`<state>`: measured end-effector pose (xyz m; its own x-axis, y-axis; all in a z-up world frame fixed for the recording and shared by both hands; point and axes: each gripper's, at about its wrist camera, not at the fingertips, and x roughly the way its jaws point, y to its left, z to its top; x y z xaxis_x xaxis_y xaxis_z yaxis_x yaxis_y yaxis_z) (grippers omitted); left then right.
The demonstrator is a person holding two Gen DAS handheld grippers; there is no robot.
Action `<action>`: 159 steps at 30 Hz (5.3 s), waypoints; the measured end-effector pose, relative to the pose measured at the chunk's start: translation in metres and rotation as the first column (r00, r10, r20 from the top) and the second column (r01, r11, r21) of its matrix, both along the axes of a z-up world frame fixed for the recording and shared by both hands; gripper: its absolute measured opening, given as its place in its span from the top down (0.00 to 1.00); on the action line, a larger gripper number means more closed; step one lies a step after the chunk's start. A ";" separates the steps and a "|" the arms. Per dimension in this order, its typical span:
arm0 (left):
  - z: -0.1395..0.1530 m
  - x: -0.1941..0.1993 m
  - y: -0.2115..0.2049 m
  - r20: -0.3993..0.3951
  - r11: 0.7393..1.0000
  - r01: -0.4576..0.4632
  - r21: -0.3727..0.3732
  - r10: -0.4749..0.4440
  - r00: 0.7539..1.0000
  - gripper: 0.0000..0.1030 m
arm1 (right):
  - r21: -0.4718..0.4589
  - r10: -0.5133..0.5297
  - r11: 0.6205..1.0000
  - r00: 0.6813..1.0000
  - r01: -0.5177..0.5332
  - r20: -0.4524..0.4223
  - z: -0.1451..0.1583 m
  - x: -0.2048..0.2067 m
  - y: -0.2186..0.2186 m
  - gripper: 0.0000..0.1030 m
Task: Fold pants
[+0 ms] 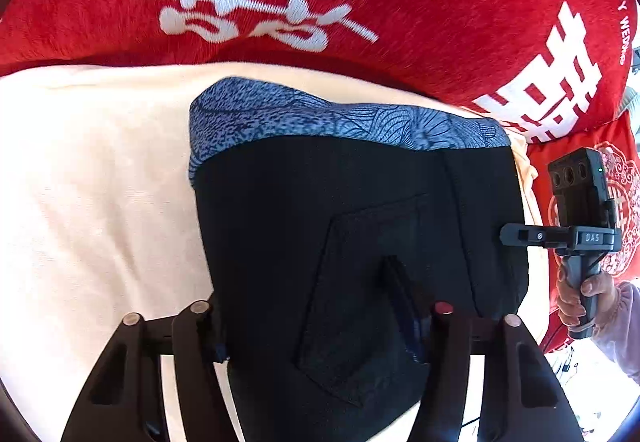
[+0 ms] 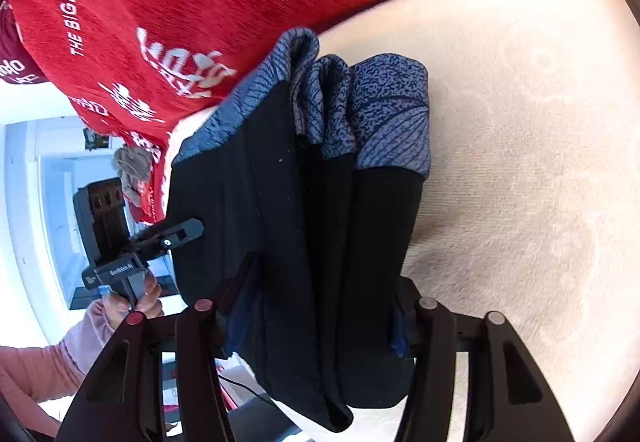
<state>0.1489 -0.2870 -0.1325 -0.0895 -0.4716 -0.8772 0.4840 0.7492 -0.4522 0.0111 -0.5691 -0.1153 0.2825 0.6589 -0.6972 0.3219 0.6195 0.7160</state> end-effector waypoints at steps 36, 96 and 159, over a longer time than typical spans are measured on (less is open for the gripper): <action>0.033 -0.068 0.118 0.198 0.966 -0.044 0.256 -0.008 0.980 0.25 | -0.431 -0.055 0.901 0.998 0.036 -0.032 0.081 -0.058 0.153 0.60; 0.243 -0.229 0.182 0.360 0.945 -0.084 0.317 -0.038 0.932 0.01 | -0.689 -0.036 0.718 0.983 -0.099 -0.179 0.239 -0.143 0.295 0.06; 0.246 -0.228 0.146 0.305 0.913 -0.108 0.393 -0.019 0.952 0.01 | -0.689 -0.148 0.724 0.970 -0.026 -0.191 0.238 -0.168 0.243 0.06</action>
<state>-0.0793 -0.1415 0.1130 0.2165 -0.0718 -0.9736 0.5094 0.8591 0.0499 -0.1571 -0.3256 0.1228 0.0898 -0.0345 -0.9954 0.4686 0.8833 0.0117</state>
